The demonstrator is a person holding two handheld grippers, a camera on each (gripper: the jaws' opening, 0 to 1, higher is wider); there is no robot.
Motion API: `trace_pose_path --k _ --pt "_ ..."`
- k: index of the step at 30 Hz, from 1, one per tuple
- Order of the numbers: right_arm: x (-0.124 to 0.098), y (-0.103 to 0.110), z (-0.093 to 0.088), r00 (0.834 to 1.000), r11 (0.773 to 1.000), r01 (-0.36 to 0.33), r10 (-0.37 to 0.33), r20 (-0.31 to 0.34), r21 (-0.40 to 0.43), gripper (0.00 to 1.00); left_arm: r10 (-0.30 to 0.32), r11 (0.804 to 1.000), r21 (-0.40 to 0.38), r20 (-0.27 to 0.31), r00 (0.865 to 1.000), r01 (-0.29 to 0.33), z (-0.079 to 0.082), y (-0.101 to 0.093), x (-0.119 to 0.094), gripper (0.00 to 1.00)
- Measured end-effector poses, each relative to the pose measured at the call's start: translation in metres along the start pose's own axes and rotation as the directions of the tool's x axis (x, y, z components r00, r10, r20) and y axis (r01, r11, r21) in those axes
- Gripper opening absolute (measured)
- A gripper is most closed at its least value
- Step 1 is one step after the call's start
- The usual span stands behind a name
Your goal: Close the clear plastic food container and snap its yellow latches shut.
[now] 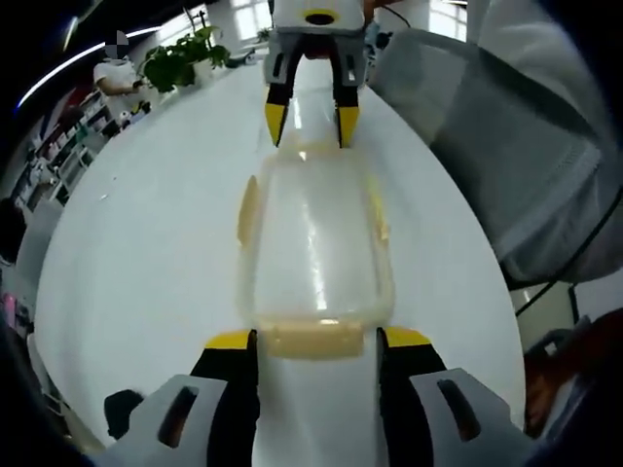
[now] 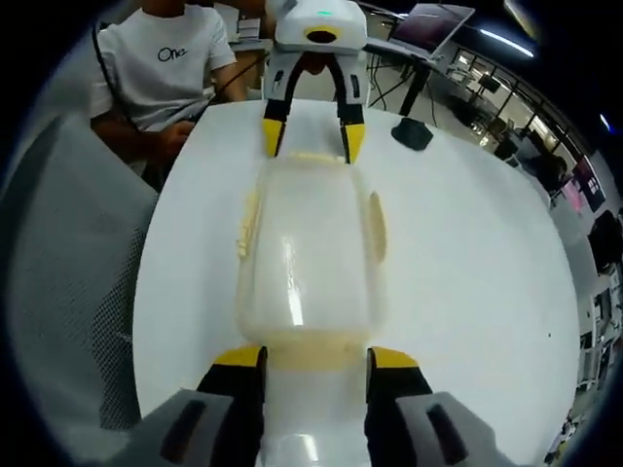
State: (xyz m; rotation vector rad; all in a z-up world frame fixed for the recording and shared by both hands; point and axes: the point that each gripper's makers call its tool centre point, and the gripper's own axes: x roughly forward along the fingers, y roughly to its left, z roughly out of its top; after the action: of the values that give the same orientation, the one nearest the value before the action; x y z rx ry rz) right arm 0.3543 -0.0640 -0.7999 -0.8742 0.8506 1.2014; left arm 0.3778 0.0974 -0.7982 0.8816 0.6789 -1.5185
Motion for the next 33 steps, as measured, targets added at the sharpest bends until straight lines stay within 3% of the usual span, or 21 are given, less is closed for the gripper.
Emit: trace_pose_path --k 8,14,24,33 --pt "0.003 0.003 -0.001 0.999 0.999 -0.040 0.040 -0.015 0.001 0.38 -0.013 1.000 0.004 -0.002 1.000 0.013 0.000 0.002 0.000 0.39" --pt "0.004 0.004 0.000 0.997 0.998 -0.065 0.064 -0.031 -0.021 0.38 -0.024 1.000 -0.001 -0.007 1.000 0.024 -0.001 0.001 0.000 0.39" --pt "0.005 0.005 0.001 0.993 0.995 -0.104 0.104 -0.049 0.012 0.37 -0.035 0.999 -0.040 0.005 0.999 0.035 -0.002 -0.001 0.001 0.39" --pt "-0.004 0.002 0.010 0.995 0.995 -0.102 0.102 -0.017 -0.017 0.36 -0.013 0.999 -0.035 -0.014 1.000 0.012 -0.003 -0.003 -0.006 0.37"
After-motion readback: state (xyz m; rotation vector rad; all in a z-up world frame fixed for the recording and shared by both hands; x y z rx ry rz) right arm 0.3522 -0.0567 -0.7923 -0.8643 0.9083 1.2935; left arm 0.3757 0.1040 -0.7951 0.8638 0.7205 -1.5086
